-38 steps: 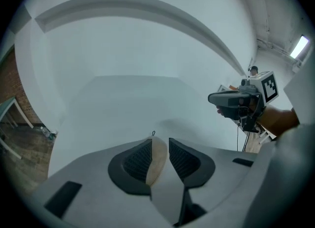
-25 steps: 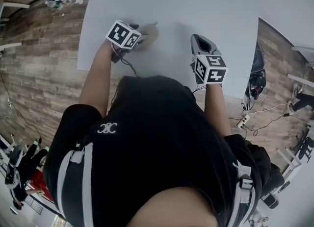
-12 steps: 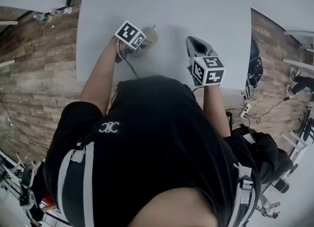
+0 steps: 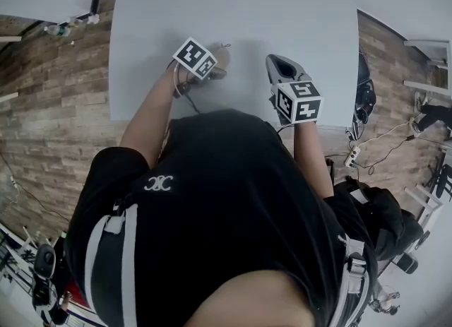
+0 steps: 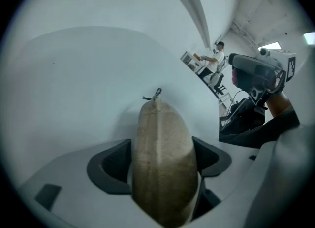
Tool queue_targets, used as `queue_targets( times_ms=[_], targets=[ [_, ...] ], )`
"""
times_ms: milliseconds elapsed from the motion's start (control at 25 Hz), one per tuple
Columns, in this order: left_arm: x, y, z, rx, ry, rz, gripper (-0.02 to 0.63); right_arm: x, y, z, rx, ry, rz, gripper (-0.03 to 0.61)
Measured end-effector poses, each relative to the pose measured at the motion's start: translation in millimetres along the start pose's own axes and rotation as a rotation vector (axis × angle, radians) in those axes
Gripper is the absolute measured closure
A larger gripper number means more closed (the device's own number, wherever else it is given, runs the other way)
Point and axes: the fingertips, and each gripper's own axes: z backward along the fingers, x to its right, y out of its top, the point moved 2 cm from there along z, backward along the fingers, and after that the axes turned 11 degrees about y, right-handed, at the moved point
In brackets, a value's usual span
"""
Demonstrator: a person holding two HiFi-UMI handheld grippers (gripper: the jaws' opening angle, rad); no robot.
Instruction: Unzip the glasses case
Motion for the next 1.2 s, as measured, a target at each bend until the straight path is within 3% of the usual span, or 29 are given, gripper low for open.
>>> queue_targets(
  times_ms=[40, 200, 320, 440, 600, 800, 880, 960, 1200],
  targets=[
    [3, 1, 1, 0.013, -0.001, -0.008, 0.272, -2, 1, -1, -0.001, 0.004, 0.005, 0.563],
    [13, 13, 10, 0.11, 0.045, -0.058, 0.281, -11, 7, -2, 0.013, 0.028, 0.023, 0.563],
    [23, 43, 34, 0.32, 0.049, -0.05, 0.282, -12, 18, 1, 0.054, 0.032, 0.033, 0.563],
    [33, 74, 67, 0.519, 0.089, -0.101, 0.282, -14, 41, 7, 0.15, 0.05, 0.011, 0.563],
    [49, 104, 103, 0.675, 0.165, -0.197, 0.282, -24, 77, 17, 0.31, 0.118, -0.024, 0.561],
    [83, 115, 120, 0.714, 0.191, -0.276, 0.282, -36, 96, 26, 0.358, 0.097, 0.072, 0.56],
    [92, 120, 126, 0.745, 0.198, -0.268, 0.282, -37, 102, 31, 0.383, 0.111, 0.058, 0.538],
    [96, 120, 131, 0.781, 0.182, -0.247, 0.284, -38, 106, 32, 0.392, 0.129, 0.039, 0.424],
    [104, 119, 145, 0.838, 0.257, -0.295, 0.285, -49, 115, 31, 0.398, 0.234, -0.058, 0.417]
  ],
)
